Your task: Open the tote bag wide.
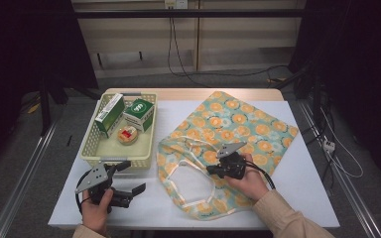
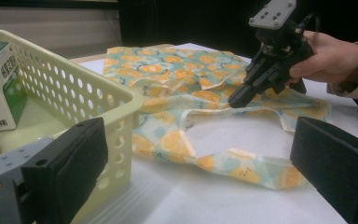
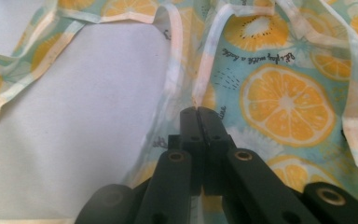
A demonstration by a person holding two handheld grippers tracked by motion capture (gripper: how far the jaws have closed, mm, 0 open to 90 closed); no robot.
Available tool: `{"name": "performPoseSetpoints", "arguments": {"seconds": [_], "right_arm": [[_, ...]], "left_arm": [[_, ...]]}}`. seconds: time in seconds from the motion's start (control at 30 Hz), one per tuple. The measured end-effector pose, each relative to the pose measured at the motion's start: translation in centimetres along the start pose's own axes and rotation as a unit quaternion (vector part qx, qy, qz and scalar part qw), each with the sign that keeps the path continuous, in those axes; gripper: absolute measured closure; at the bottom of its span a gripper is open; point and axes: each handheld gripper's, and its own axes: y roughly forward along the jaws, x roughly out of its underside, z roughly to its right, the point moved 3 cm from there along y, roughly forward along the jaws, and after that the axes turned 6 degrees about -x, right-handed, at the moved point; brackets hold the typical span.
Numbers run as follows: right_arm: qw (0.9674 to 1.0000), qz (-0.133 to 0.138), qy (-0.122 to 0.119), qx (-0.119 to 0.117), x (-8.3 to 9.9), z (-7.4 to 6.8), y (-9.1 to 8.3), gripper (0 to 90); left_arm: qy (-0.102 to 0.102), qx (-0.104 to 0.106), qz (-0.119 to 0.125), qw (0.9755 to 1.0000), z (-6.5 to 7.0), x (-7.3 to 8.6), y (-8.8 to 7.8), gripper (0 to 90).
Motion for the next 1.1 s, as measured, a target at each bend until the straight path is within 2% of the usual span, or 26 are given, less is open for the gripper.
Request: {"name": "performPoseSetpoints", "arguments": {"seconds": [0.13,0.27,0.37,0.47,0.6,0.73,0.87,0.97,1.1], "right_arm": [[0.9998,-0.003,-0.011,-0.019,-0.3,-1.3,-0.3,90.0],[0.9991,0.004,-0.01,-0.041,-0.8,-2.1,-0.9,90.0],[0.999,0.018,-0.009,-0.04,-1.3,-1.9,-1.6,90.0],[0.9993,0.026,0.0,-0.028,-1.7,-0.8,-2.4,90.0],[0.9987,0.041,0.029,-0.01,-1.9,1.7,-3.5,90.0],[0.9974,0.046,0.055,0.008,-1.7,4.1,-4.3,90.0],[0.9946,0.061,0.08,0.026,-1.4,6.0,-4.8,90.0],[0.9928,0.066,0.095,0.032,-1.1,6.9,-4.8,90.0],[0.9938,0.051,0.092,0.036,-0.6,7.3,-4.1,90.0]], "left_arm": [[0.001,0.0,-0.001,1.0,0.0,0.0,0.0,3.8],[0.001,0.001,-0.001,1.0,0.1,0.0,0.1,3.8],[0.0,0.0,0.001,1.0,0.0,0.0,0.1,3.8],[0.0,0.0,0.0,1.0,0.0,0.0,0.0,3.8],[0.0,0.001,0.002,1.0,0.0,-0.1,0.0,3.8],[-0.002,0.001,0.002,1.0,0.0,0.0,0.0,3.9],[-0.002,0.003,0.001,1.0,0.0,0.0,0.1,3.8],[-0.002,0.003,0.001,1.0,0.0,0.0,0.1,3.8],[-0.003,0.003,0.0,1.0,-0.1,0.1,0.1,3.8]]}}
